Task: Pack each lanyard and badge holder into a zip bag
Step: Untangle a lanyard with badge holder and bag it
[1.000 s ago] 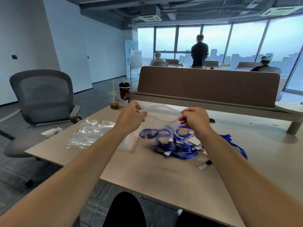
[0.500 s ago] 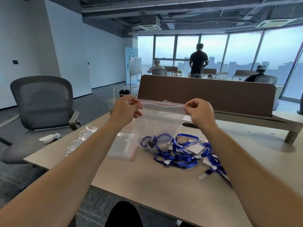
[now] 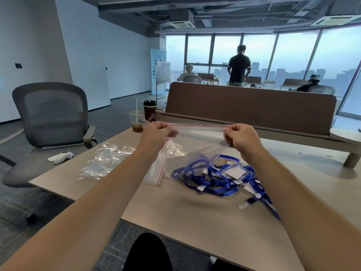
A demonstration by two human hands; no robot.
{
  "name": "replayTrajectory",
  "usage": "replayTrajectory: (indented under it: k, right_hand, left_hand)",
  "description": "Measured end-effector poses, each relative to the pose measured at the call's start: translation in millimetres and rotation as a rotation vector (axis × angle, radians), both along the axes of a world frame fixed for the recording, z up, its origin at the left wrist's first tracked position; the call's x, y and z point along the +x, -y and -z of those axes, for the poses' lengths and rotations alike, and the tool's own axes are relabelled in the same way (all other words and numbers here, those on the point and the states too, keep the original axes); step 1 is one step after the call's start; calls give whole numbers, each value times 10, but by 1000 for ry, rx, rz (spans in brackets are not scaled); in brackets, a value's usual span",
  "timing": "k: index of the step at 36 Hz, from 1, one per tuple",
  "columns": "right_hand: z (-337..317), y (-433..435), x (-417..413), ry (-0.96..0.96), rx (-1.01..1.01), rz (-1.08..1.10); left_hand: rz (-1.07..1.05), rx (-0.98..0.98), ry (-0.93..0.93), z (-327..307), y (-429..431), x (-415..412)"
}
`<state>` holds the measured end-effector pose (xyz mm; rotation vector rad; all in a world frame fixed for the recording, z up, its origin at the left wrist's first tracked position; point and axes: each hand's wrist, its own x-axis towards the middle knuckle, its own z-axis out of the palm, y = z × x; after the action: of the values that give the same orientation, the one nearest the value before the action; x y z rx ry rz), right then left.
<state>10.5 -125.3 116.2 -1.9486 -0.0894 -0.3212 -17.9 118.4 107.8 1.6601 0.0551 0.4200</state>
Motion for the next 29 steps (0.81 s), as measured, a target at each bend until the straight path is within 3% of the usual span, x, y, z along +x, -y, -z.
replayTrajectory:
  k: [5,14,29]
  right_hand:
    - [45,-39,-16,-34,-237,8]
    - [12,-439,-113,160,-639,-138]
    - [-10,-714,-142,43,-483,-300]
  left_hand:
    - [61,-73,-60,93,28,-62]
    - [105,24,-56,148,97,-130]
    - [101,176,-29,240,68,-95]
